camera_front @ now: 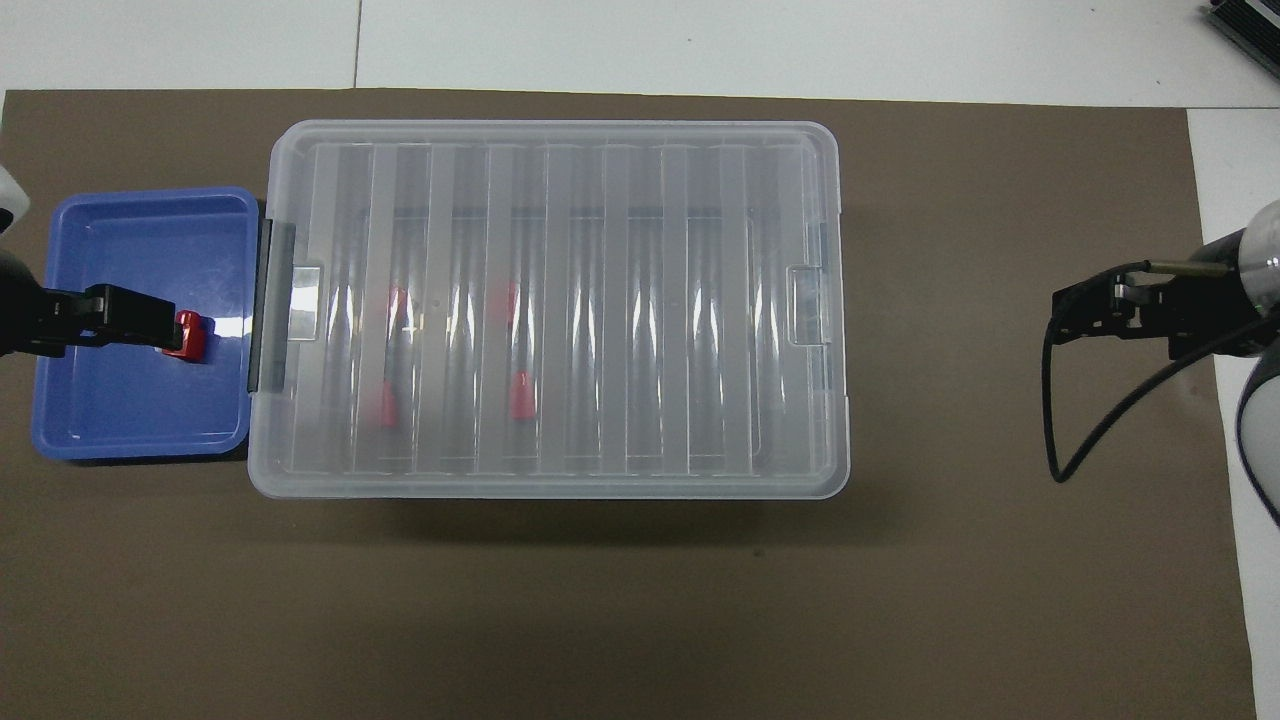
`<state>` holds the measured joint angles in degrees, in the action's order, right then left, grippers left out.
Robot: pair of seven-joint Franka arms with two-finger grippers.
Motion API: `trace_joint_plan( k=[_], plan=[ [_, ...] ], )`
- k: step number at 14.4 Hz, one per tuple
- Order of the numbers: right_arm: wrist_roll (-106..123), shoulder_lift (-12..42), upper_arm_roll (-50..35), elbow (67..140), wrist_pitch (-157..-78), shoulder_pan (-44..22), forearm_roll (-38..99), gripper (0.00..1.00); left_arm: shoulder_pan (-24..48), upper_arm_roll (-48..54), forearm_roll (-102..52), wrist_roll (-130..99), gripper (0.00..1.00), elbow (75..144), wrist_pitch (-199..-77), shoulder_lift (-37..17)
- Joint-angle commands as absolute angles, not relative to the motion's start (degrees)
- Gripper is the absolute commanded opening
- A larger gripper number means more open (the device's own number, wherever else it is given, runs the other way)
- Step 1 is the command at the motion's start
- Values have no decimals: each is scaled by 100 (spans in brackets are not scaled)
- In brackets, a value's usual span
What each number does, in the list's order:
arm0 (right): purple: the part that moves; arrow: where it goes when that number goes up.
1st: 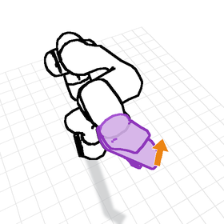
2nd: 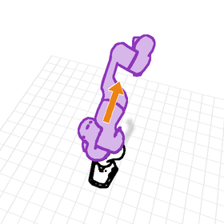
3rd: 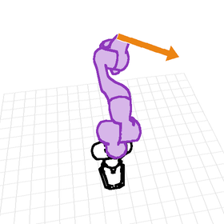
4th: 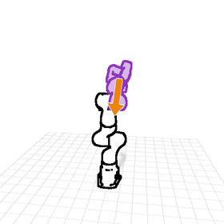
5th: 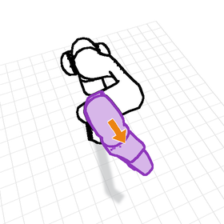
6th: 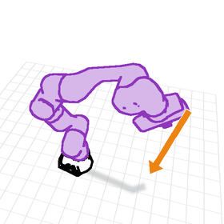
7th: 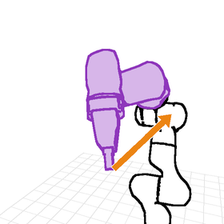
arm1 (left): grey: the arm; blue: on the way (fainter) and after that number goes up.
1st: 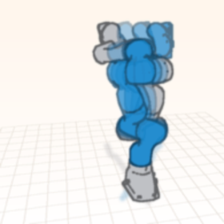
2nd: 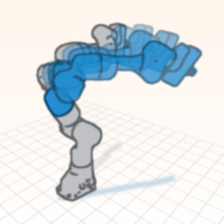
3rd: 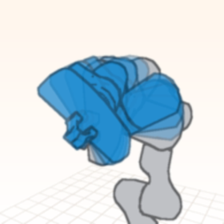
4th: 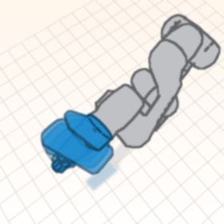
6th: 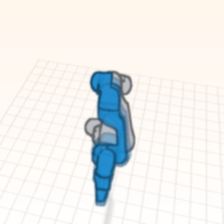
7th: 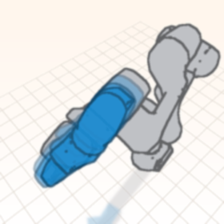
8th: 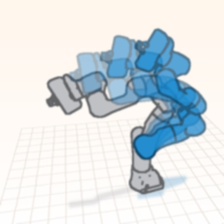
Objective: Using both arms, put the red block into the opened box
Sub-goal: 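Move the right gripper to the edge of the clear lid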
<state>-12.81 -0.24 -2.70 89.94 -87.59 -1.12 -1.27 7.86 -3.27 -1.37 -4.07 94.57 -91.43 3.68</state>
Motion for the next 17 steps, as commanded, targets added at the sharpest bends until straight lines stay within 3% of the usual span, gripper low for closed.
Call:
trace_joint_plan(
  k=[1, 6, 12, 17],
  plan=[
    [-1397, -211, -299, 9228, -8850, -62, -53, 100, 773, -316, -105, -448, 100, 9492, -9141, 422],
    [-1362, -220, -299, 9290, -9009, -53, -53, 100, 773, -308, -105, -448, 100, 9492, -9132, 422],
    [-1406, -352, -299, 10133, -10255, -131, -35, 100, 773, -316, -105, -448, 100, 9492, -9141, 422],
    [-1616, -106, -360, 10529, -11047, -412, -44, 100, 773, -316, -105, -448, 100, 9492, -9141, 422]
  ],
)
